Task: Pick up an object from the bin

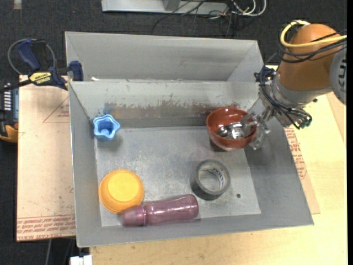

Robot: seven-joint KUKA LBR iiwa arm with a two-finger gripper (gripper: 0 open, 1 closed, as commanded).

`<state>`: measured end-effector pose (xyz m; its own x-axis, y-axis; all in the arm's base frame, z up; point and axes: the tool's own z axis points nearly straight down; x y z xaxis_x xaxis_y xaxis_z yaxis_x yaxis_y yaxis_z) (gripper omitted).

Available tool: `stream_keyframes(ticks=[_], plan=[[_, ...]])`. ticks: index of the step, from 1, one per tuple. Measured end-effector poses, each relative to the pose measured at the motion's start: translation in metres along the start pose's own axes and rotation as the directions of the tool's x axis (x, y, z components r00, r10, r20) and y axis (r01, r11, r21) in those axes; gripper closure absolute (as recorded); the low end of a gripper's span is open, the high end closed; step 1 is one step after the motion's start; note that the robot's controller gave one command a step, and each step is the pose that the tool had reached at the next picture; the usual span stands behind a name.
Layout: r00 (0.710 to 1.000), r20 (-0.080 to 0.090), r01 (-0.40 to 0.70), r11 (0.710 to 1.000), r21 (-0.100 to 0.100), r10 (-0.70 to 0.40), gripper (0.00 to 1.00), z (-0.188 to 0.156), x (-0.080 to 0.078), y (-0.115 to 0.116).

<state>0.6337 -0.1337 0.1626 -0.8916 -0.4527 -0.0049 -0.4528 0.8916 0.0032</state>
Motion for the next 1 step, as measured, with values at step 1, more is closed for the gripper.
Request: stream_keyframes(ticks=[1], plan=[[1.000, -0.003, -0.015, 1.000, -0.003, 0.015, 1.00, -0.1020, 0.0061, 0.0234]])
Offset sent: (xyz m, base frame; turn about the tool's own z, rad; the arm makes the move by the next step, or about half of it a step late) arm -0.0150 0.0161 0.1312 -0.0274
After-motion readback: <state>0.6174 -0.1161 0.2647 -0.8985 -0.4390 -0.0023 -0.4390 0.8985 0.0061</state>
